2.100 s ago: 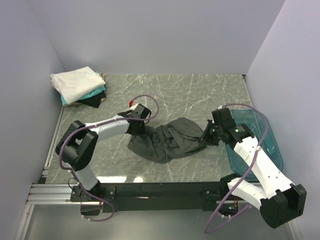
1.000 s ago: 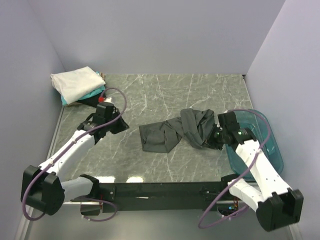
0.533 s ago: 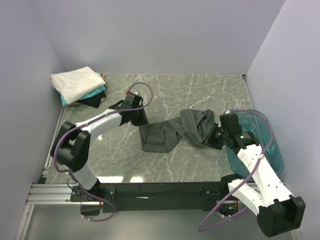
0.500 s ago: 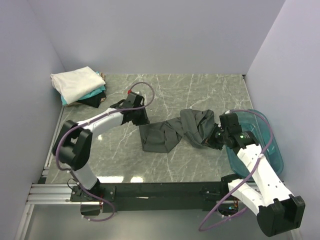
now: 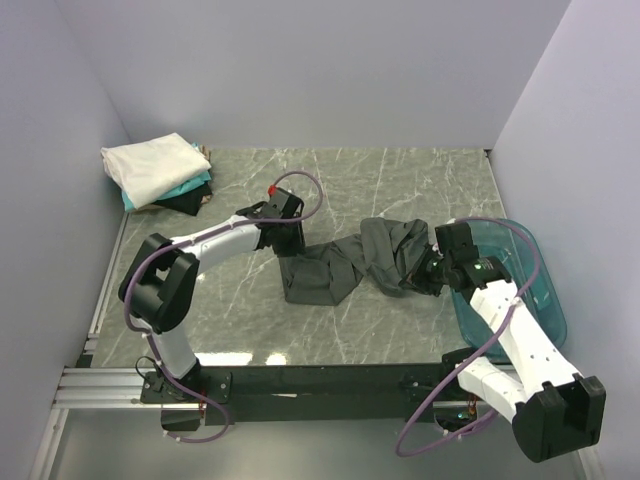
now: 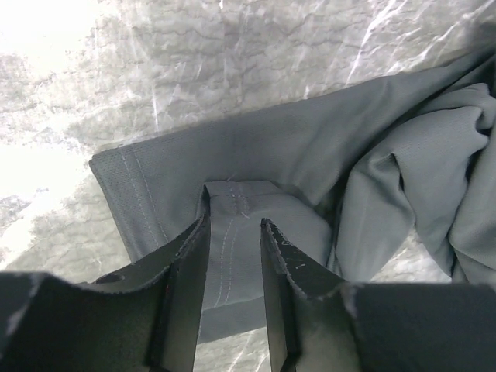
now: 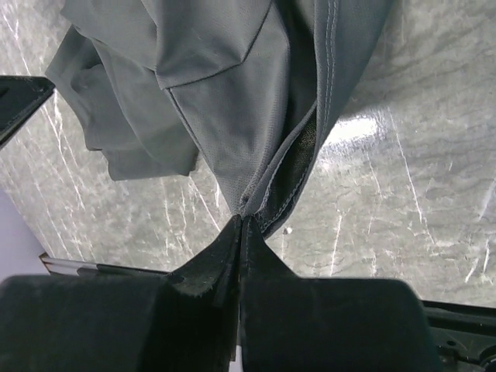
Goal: Fold and stack the t-shirts
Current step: Flatten the tshirt out
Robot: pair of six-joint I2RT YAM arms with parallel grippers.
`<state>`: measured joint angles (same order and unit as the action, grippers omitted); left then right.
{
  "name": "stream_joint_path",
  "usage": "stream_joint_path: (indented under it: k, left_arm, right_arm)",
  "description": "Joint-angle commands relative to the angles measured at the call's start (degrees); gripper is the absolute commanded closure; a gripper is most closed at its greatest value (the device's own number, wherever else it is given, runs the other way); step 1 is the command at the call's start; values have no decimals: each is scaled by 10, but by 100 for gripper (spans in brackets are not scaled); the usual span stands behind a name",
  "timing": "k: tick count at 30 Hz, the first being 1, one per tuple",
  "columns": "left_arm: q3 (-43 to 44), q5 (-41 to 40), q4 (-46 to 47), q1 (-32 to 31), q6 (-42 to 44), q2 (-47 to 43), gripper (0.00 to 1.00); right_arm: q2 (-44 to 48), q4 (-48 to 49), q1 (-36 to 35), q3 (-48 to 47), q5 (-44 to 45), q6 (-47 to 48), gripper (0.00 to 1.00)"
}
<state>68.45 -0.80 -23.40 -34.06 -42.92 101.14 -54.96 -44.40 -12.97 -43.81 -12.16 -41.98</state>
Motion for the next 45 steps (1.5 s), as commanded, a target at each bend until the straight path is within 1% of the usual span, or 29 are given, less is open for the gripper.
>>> stream_joint_path:
  k: [1, 8, 12, 22, 25, 26, 27, 28, 29, 32, 35, 38, 41, 42, 44, 45]
  left_arm:
    - [6, -17, -9, -2, -2, 7, 61]
    - [1, -31, -10, -12, -5, 31, 62]
    - [-17, -28, 12, -19, -3, 33, 63]
    - [3, -37, 13, -36, -6, 51, 65]
    - [12, -49, 8, -38, 0, 63, 70]
    - [14, -52, 7, -38, 3, 70, 77]
    - [17, -54, 7, -38, 5, 73, 81]
    - [18, -57, 7, -37, 7, 76, 88]
    - [20, -60, 6, -38, 10, 79, 99]
    - [25, -81, 1, -38, 14, 68, 99]
    - [57, -108, -23, -33, 24, 48, 99]
    - [96, -130, -47, -17, 35, 16, 99]
    - [128, -141, -75, 10, 51, -29, 99]
    - [135, -144, -87, 17, 56, -40, 99]
    - [155, -148, -102, 46, 70, -75, 99]
    - [159, -152, -113, 57, 73, -88, 99]
  right_arm:
    - [-8, 26, -1, -2, -7, -2, 100]
    - [-7, 30, -1, 2, -8, -5, 100]
    - [-2, 29, 0, 9, -7, -3, 100]
    - [5, 29, 0, 22, -11, 1, 100]
    - [4, 27, 0, 21, -9, 5, 100]
    - [3, 26, 0, 19, -8, 6, 100]
    - [3, 25, 0, 19, -8, 8, 100]
    - [1, 24, -1, 19, -9, 9, 100]
    - [1, 24, -1, 18, -9, 11, 100]
    - [-2, 20, -1, 12, -8, 15, 100]
    - [-8, 13, 0, -7, -7, 21, 100]
    - [-22, 2, 1, -46, 2, 33, 100]
    - [-53, -17, 2, -109, 17, 54, 100]
    - [-64, -23, 5, -149, 20, 66, 100]
    - [-95, -45, 4, -195, 30, 78, 100]
    - [-111, -52, 7, -244, 35, 87, 100]
